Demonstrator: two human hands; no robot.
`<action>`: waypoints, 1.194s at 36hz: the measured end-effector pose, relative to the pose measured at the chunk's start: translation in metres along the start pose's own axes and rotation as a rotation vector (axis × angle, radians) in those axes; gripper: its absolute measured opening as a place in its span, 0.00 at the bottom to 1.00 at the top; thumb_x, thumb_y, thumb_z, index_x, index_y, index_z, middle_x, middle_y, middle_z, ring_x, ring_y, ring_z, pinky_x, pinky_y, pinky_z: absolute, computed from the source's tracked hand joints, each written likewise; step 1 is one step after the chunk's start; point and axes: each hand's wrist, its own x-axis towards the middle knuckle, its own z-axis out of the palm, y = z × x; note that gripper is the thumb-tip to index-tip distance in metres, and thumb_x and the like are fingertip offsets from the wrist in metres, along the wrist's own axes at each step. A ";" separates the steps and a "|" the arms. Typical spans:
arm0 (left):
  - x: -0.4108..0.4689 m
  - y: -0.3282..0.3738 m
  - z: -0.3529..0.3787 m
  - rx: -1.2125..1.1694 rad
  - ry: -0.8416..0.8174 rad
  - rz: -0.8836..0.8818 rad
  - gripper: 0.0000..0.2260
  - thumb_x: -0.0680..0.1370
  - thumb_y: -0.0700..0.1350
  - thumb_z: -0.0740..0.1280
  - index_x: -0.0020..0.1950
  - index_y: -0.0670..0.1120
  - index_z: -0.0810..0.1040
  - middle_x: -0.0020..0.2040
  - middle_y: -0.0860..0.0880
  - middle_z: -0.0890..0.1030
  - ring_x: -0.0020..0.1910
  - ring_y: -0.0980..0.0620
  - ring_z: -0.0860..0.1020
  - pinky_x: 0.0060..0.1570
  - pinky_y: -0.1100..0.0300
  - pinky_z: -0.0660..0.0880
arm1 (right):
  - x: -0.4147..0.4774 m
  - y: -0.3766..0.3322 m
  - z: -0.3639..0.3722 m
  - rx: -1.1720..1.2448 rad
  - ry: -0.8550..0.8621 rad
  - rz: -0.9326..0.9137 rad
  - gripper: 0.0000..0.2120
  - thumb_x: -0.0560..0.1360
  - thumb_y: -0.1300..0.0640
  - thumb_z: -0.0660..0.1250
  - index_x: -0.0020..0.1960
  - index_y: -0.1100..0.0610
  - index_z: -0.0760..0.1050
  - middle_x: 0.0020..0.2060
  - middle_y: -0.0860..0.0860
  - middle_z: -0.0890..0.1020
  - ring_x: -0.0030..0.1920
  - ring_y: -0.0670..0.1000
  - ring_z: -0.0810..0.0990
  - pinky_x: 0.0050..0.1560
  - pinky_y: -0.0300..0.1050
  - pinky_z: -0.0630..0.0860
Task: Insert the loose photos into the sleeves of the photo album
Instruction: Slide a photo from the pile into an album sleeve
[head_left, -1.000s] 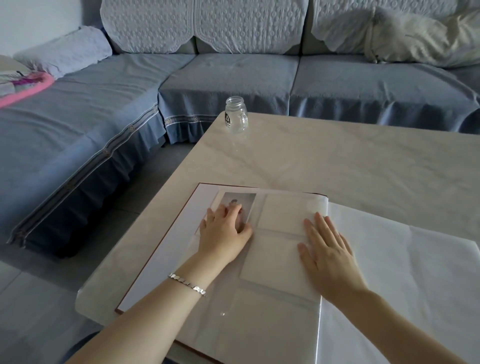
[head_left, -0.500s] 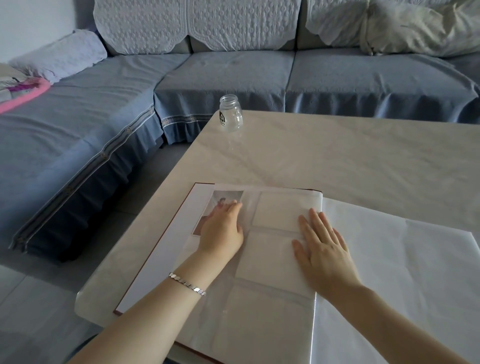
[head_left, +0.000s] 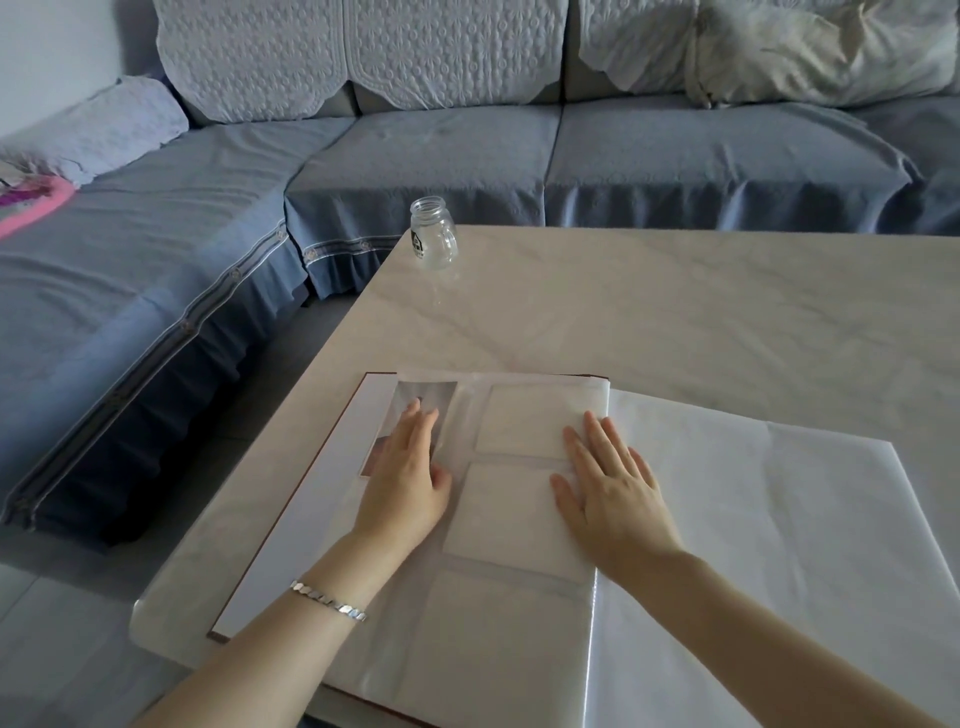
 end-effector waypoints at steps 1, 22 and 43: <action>-0.001 0.001 0.000 0.026 -0.026 -0.006 0.25 0.76 0.34 0.60 0.73 0.40 0.62 0.76 0.45 0.57 0.73 0.45 0.61 0.68 0.57 0.60 | 0.000 0.001 -0.001 -0.002 -0.013 -0.008 0.46 0.62 0.36 0.26 0.77 0.50 0.47 0.76 0.49 0.42 0.75 0.47 0.38 0.72 0.41 0.39; -0.005 0.126 0.001 0.164 -0.115 0.067 0.20 0.79 0.41 0.59 0.72 0.44 0.66 0.68 0.46 0.72 0.66 0.45 0.69 0.63 0.56 0.60 | -0.123 0.147 -0.097 0.084 -0.020 0.134 0.13 0.77 0.55 0.63 0.62 0.50 0.76 0.65 0.43 0.71 0.64 0.46 0.72 0.56 0.28 0.60; -0.076 0.242 0.055 -0.107 -0.428 0.295 0.09 0.79 0.47 0.61 0.55 0.55 0.77 0.46 0.59 0.81 0.46 0.57 0.79 0.51 0.61 0.73 | -0.200 0.230 -0.100 -0.222 0.040 0.532 0.14 0.80 0.48 0.55 0.61 0.52 0.73 0.59 0.46 0.75 0.60 0.48 0.73 0.51 0.40 0.69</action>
